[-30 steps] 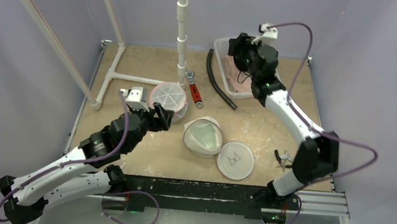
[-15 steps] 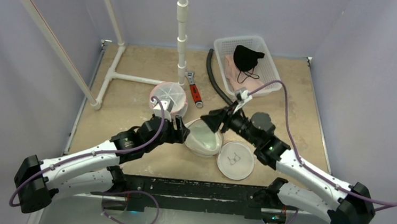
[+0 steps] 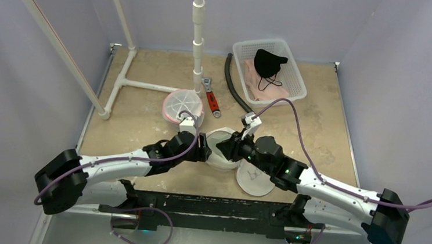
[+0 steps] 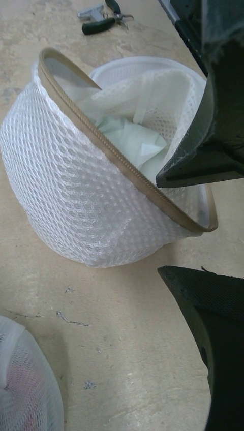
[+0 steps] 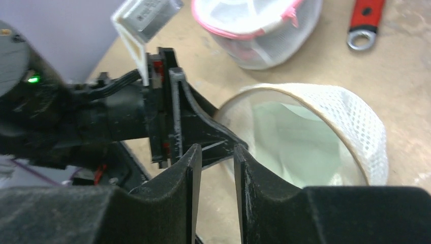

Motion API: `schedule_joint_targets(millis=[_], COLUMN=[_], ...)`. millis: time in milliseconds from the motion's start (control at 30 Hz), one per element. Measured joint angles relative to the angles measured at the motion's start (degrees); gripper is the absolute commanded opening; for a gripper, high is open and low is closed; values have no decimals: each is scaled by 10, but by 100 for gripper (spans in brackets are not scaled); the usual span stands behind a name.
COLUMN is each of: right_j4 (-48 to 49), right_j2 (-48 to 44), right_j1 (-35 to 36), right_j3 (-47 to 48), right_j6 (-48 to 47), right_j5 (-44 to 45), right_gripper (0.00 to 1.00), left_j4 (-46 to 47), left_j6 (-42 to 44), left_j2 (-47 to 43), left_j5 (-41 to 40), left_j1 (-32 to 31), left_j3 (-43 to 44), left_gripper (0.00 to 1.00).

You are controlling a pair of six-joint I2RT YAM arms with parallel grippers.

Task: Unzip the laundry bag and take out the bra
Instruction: Place the bra in the bin, then pick up the bra from the laundry bag.

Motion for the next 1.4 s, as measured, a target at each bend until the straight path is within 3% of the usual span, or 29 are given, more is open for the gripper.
schedule_joint_targets(millis=[267, 300, 433, 733, 1400], right_j4=[-40, -44, -52, -50, 11], right_j2=[77, 87, 123, 184, 305], right_j1=[2, 2, 2, 17, 49], right_j3=[0, 0, 0, 36, 67], right_j6=[0, 1, 1, -16, -39], right_j5=[98, 107, 126, 123, 174], right_gripper=[29, 29, 33, 55, 68], left_j4=[43, 51, 56, 44, 44], left_j6=[-18, -20, -28, -31, -45], left_j2=[32, 23, -18, -46, -31], left_j5=[8, 10, 15, 33, 58], left_j1=[0, 0, 0, 0, 0], left_j3=[-3, -10, -40, -62, -98], left_gripper=[2, 0, 0, 0, 0])
